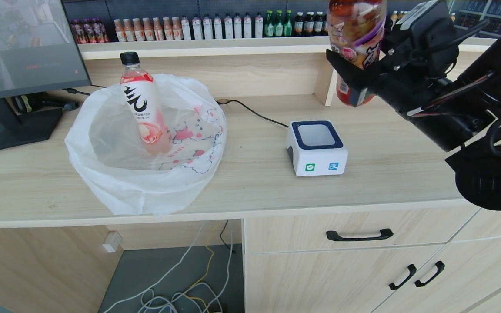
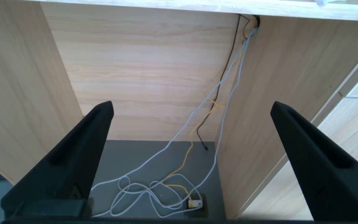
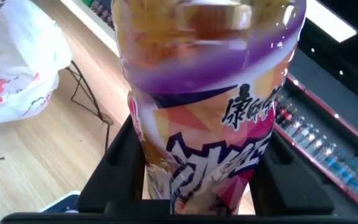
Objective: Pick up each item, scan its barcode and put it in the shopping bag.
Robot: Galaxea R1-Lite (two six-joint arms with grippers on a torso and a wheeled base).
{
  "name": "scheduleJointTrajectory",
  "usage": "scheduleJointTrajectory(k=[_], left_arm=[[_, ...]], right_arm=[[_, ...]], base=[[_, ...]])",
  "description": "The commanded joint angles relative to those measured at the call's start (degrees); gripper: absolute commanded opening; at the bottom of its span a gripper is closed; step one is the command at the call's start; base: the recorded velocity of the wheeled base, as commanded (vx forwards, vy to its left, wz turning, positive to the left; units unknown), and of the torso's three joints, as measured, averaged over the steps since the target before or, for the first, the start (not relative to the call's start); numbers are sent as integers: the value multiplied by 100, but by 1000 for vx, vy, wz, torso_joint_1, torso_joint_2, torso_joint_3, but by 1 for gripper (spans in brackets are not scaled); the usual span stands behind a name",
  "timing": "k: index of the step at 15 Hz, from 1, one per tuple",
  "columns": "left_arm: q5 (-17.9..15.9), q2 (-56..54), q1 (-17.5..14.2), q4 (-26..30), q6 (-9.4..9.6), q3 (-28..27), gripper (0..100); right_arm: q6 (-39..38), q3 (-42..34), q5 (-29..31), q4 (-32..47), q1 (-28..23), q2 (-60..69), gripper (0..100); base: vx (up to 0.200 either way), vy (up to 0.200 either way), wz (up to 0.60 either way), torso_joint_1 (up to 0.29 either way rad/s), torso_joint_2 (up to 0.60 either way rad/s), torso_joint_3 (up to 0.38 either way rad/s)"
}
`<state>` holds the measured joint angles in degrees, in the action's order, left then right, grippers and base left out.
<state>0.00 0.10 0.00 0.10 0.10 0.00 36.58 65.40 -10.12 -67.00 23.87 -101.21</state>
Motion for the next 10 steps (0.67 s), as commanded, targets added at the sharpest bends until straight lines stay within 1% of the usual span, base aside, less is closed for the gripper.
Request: scheduleJointTrajectory(k=[1,3,4,6,7,10], left_arm=[[0,-1,0,-1,-1,0,100],[0,-1,0,-1,-1,0,100],[0,-1,0,-1,-10,0,100],[0,-1,0,-1,-10,0,100],[0,-1,0,-1,-10,0,100],[0,-1,0,-1,-10,0,100]], right_arm=[[-644,-133,511,-217,-5,31,0],[-1663,-335,1065,-314,-23,13,0],[-2085,-511,1205,-490,-49,13,0],[-2393,-801,1293,-859,-146,-31,0],[-2516,-1056,1311,-1228,-234,-48,0],[-2665,-1636,1442,-1606,-207,-4,0]], base=[[0,0,0,0,0,0],[0,0,0,0,0,0],[0,0,0,0,0,0],[0,0,0,0,0,0],[0,0,0,0,0,0],[0,0,0,0,0,0]])
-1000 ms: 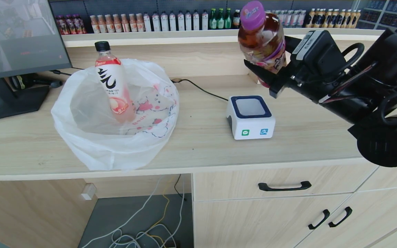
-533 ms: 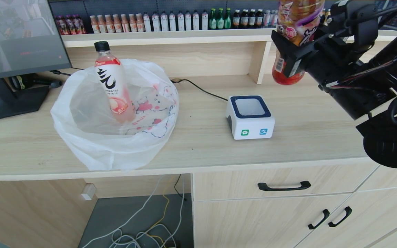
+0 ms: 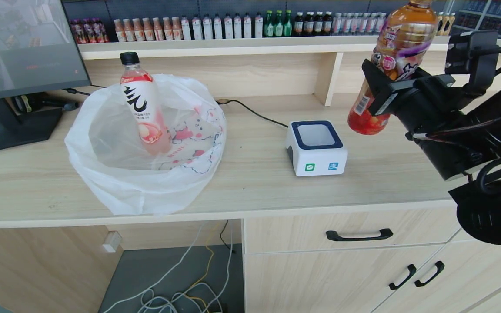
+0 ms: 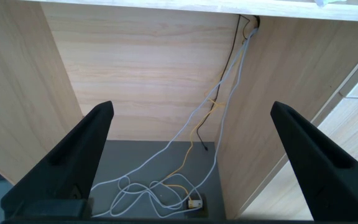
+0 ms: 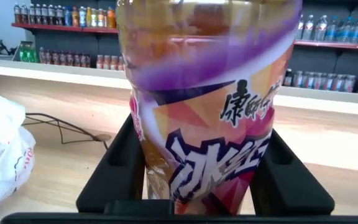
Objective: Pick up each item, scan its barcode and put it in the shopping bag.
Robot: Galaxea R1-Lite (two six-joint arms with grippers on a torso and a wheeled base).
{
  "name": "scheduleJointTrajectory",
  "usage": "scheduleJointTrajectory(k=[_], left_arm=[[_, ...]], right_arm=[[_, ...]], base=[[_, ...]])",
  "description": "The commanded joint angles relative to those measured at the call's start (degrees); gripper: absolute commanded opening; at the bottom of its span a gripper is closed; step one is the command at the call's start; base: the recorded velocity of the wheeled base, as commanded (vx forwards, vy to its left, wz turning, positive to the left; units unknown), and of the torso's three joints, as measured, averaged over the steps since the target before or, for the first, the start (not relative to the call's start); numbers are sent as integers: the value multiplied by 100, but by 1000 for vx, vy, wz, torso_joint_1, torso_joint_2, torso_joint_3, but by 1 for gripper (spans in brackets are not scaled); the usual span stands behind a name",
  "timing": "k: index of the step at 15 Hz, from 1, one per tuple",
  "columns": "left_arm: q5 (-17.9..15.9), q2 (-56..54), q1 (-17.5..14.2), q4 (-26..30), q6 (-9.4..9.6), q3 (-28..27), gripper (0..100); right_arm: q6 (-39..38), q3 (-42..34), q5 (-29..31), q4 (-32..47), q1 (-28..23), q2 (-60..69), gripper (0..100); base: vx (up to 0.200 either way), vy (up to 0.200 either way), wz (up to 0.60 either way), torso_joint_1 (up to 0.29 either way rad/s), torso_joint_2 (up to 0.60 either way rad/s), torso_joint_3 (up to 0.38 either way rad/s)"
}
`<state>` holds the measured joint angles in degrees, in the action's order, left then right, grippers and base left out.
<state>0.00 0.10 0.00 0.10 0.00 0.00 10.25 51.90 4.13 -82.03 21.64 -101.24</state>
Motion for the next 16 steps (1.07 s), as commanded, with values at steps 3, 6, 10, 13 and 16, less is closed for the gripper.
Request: scheduleJointTrajectory(k=[3,6,10,13,16], left_arm=[[0,-1,0,-1,0,0,100],[0,-1,0,-1,-9,0,100],[0,-1,0,-1,-18,0,100],[0,-1,0,-1,-18,0,100],[0,-1,0,-1,-18,0,100]], right_arm=[[-76,-426,9,-278,33,-18,0],[-287,-479,26,-111,473,-10,0],[-120,-215,114,-357,341,-62,0],[-173,-127,167,-375,323,-45,0],[-190,49,167,-366,332,-71,0]], base=[[0,0,0,0,0,0],[0,0,0,0,0,0],[0,50,0,1,1,1],[0,200,0,1,2,4],[0,200,0,9,5,-2]])
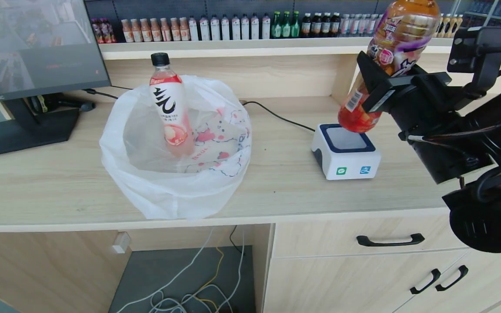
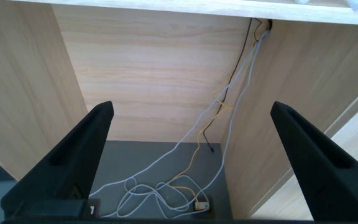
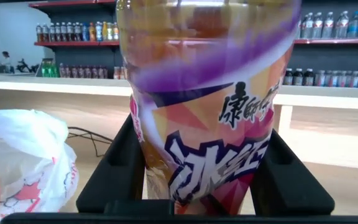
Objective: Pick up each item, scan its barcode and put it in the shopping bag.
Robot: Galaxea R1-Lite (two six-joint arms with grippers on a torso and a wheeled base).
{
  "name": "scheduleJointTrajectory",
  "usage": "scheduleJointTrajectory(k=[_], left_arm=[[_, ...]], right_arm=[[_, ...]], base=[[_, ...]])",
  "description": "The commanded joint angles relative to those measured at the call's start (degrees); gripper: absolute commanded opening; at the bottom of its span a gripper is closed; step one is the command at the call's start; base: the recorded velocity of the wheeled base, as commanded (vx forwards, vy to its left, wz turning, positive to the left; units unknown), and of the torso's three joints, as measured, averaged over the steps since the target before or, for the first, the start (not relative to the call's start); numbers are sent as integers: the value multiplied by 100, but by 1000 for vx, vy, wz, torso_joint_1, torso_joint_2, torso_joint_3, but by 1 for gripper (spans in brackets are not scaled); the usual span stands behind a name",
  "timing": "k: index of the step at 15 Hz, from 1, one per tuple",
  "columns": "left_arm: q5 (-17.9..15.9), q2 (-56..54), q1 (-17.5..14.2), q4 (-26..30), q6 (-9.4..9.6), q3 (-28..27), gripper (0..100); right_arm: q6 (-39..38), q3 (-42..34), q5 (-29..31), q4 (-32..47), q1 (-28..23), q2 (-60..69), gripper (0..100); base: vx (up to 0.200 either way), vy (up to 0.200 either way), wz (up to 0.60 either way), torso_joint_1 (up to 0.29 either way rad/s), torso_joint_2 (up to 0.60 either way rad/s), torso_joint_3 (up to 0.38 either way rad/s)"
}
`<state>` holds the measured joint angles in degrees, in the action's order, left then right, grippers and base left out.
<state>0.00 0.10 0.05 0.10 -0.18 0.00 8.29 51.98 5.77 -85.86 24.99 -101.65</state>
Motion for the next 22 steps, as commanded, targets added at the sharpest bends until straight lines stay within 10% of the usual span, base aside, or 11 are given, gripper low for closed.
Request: scheduleJointTrajectory(k=[1,12,22], left_arm=[[0,-1,-5,-1,-8,0,100],[0,-1,-5,-1,-8,0,100],[0,-1,-5,-1,1,0,100]], right_arm=[[-3,40,3,8,-12,-57,0],[-91,31,3,-1,120,-92,0],[-99,216,-5,16,876,-532,0]], base=[[0,200,0,-7,2,-2],[0,200,0,2,1,2],[0,0,0,0,0,0]])
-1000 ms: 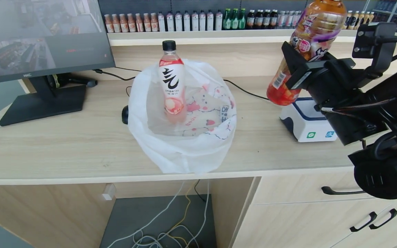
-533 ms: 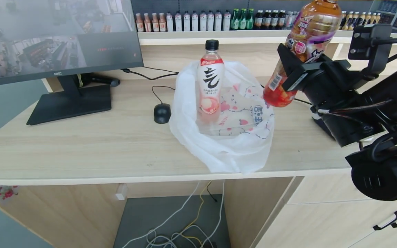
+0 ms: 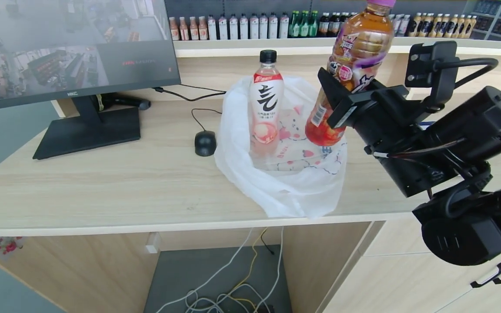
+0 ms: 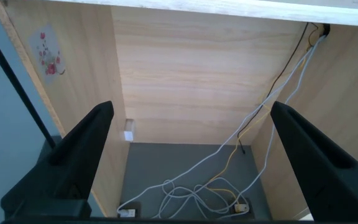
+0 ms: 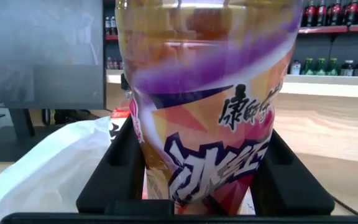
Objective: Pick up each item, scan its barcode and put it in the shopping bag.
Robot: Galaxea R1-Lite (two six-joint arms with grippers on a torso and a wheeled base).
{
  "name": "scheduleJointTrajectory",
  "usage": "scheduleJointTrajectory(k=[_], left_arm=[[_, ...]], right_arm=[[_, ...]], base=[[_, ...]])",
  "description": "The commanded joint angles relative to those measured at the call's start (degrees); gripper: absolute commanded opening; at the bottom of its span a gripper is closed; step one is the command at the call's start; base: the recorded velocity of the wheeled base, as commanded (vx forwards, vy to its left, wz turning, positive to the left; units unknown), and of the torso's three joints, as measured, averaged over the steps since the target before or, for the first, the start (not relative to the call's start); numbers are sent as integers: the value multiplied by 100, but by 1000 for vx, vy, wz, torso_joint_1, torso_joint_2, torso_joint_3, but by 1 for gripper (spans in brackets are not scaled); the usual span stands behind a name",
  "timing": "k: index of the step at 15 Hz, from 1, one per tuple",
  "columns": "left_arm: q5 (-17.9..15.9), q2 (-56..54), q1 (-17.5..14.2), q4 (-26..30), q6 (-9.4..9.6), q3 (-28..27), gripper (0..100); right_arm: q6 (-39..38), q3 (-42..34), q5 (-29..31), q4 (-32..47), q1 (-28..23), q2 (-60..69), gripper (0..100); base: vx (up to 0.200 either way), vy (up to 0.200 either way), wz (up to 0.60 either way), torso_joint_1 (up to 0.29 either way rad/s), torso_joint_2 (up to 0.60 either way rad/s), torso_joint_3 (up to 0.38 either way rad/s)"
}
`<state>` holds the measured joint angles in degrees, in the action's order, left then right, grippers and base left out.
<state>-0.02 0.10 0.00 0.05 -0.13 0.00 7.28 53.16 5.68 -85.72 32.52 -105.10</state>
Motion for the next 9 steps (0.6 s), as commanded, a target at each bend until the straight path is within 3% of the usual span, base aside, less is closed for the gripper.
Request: scheduleJointTrajectory(k=[1,6,9], left_arm=[[2,-1,0,4,-4,0,100],[2,-1,0,4,-4,0,100],[2,-1,0,4,-4,0,100]], right_arm=[[2,133,3,3,166,-283,0],[2,361,12,12,184,-776,0],[-7,528,12,3,-124,-1074,0]], base=[[0,0,0,0,0,0],[0,0,0,0,0,0],[0,0,0,0,0,0]])
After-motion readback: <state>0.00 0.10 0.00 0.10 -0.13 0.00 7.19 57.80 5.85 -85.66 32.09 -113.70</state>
